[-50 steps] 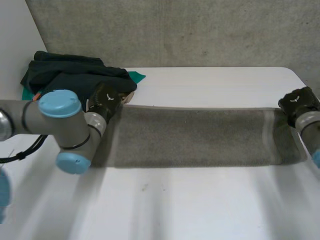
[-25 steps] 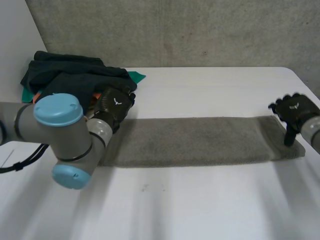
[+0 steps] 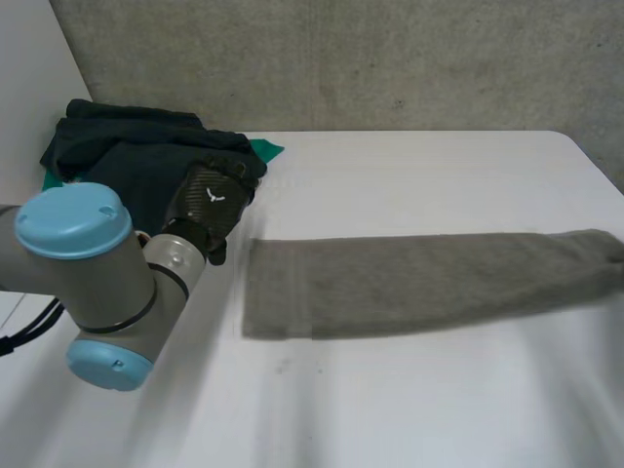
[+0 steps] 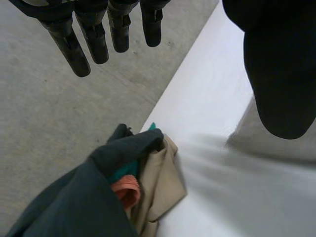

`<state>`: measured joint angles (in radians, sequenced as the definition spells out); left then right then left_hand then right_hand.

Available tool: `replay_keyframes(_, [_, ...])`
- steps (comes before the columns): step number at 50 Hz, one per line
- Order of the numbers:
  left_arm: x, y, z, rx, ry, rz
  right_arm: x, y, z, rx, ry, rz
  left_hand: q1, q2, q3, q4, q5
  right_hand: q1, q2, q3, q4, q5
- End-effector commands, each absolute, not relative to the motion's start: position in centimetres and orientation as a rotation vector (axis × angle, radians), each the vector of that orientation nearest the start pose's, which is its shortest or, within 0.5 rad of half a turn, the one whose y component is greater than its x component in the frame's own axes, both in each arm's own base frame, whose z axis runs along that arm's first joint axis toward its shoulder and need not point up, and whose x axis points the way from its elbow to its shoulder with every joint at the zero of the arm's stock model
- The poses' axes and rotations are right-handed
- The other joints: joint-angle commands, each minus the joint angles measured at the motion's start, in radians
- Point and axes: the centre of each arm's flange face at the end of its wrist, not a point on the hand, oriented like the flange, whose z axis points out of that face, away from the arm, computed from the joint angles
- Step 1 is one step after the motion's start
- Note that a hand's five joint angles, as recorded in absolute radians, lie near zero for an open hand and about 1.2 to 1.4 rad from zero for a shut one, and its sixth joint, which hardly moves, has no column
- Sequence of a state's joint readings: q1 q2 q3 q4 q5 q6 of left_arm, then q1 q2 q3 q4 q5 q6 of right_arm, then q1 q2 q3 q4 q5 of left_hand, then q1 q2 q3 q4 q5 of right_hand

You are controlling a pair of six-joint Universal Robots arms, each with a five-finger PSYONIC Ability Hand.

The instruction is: Fold the laundry.

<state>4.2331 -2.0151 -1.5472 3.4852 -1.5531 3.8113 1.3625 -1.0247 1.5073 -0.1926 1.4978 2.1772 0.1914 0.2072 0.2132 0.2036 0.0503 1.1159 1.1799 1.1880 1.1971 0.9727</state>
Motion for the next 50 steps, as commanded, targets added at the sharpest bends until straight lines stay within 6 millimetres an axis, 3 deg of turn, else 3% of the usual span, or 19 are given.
replay_keyframes(1, [-28.4, -27.4, 20.8, 1.176, 1.847, -2.076, 10.2, -39.0, 18.1, 1.006, -1.773, 1.457, -0.017, -0.033, -0.039, -0.029, -0.05, 0.28, 0.216, 0.208, 0.199, 0.249])
replay_keyframes(7, [-28.1, -27.2, 21.2, 1.144, 1.87, -2.094, 24.5, -33.0, 20.9, 1.379, -1.536, 1.942, -0.017, -0.033, -0.039, -0.029, -0.05, 0.28, 0.216, 0.208, 0.199, 0.249])
replay_keyframes(8, [-28.0, -27.2, 21.2, 1.136, 1.877, -2.099, 24.5, -33.0, 20.9, 1.38, -1.535, 1.944, -0.017, -0.033, -0.039, -0.029, -0.05, 0.28, 0.216, 0.208, 0.199, 0.249])
replay_keyframes(11, [-27.8, -26.9, 21.0, 1.122, 1.912, -2.1, 31.0, -28.3, 20.9, 1.608, -1.337, 2.134, -0.017, -0.033, -0.039, -0.029, -0.05, 0.28, 0.216, 0.208, 0.199, 0.249])
replay_keyframes(14, [-27.7, -26.6, 20.6, 1.128, 1.931, -2.086, 35.3, -24.3, 18.8, 1.803, -1.239, 2.206, -0.017, -0.033, -0.039, -0.029, -0.05, 0.28, 0.216, 0.208, 0.199, 0.249])
replay_keyframes(15, [-27.6, -26.5, 20.3, 1.131, 1.94, -2.076, 37.1, -22.4, 16.8, 1.91, -1.211, 2.202, -0.017, -0.033, -0.039, -0.029, -0.05, 0.28, 0.216, 0.208, 0.199, 0.249])
replay_keyframes(19, [-27.5, -26.3, 19.8, 1.139, 1.954, -2.059, 40.1, -18.7, 12.8, 2.102, -1.149, 2.146, -0.017, -0.033, -0.039, -0.029, -0.05, 0.28, 0.216, 0.208, 0.199, 0.249])
replay_keyframes(23, [-27.5, -26.3, 19.7, 1.141, 1.96, -2.055, 40.4, -18.4, 11.8, 2.108, -1.165, 2.108, -0.017, -0.033, -0.039, -0.029, -0.05, 0.22, 0.156, 0.148, 0.139, 0.189])
replay_keyframes(24, [-27.5, -26.3, 19.7, 1.141, 1.96, -2.055, 40.1, -18.5, 12.0, 2.08, -1.202, 2.098, -0.017, -0.033, -0.039, -0.029, -0.05, -0.437, -0.501, -0.509, -0.518, -0.468])
replay_keyframes(25, [-27.5, -26.3, 19.7, 1.14, 1.959, -2.056, 39.9, -18.7, 12.2, 2.05, -1.236, 2.098, -0.017, -0.033, -0.039, -0.029, -0.05, -0.761, -0.825, -0.833, -0.842, -0.792])
replay_keyframes(27, [-27.6, -26.3, 19.9, 1.138, 1.955, -2.063, 39.7, -18.7, 12.8, 2.001, -1.293, 2.117, -0.017, -0.033, -0.039, -0.029, -0.05, -0.941, -1.005, -1.013, -1.023, -0.973])
replay_keyframes(32, [-27.9, -26.5, 20.8, 1.128, 1.927, -2.103, 34.3, -23.6, 19.0, 1.525, -1.755, 2.26, -0.017, -0.033, -0.039, -0.029, -0.05, -0.941, -1.005, -1.013, -1.023, -0.973])
replay_keyframes(34, [-28.3, -26.7, 21.6, 1.119, 1.897, -2.139, 32.0, -24.4, 19.1, 1.427, -1.973, 2.2, -0.017, -0.033, -0.039, -0.029, -0.05, -0.941, -1.005, -1.013, -1.023, -0.973])
replay_keyframes(37, [-29.0, -26.3, 22.0, 1.132, 1.883, -2.169, 28.9, -25.0, 16.5, 1.365, -2.256, 1.952, -0.017, -0.033, -0.039, -0.029, -0.05, -0.941, -1.005, -1.013, -1.023, -0.973])
replay_keyframes(40, [-29.8, -25.7, 22.0, 1.151, 1.894, -2.189, 26.7, -25.5, 14.6, 1.352, -2.323, 1.785, -0.017, -0.033, -0.039, -0.029, -0.05, -0.941, -1.005, -1.013, -1.023, -0.973])
replay_keyframes(43, [-30.2, -25.4, 21.8, 1.163, 1.904, -2.198, 24.6, -26.3, 13.1, 1.37, -2.266, 1.663, -0.017, -0.033, -0.039, -0.029, -0.05, -0.607, -0.671, -0.679, -0.688, -0.638])
replay_keyframes(45, [-30.2, -25.3, 21.8, 1.166, 1.906, -2.197, 23.8, -26.9, 12.4, 1.382, -2.237, 1.619, -0.017, -0.033, -0.039, -0.029, -0.05, -0.22, -0.284, -0.292, -0.301, -0.252])
replay_keyframes(46, [-30.3, -25.3, 21.8, 1.168, 1.905, -2.197, 23.2, -27.6, 12.4, 1.379, -2.197, 1.6, -0.017, -0.033, -0.039, -0.029, -0.05, 0.221, 0.157, 0.149, 0.14, 0.19])
replay_keyframes(50, [-30.3, -25.0, 21.7, 1.17, 1.91, -2.192, 23.1, -29.6, 13.8, 1.277, -2.092, 1.65, -0.017, -0.033, -0.039, -0.029, -0.05, 0.28, 0.216, 0.208, 0.199, 0.249])
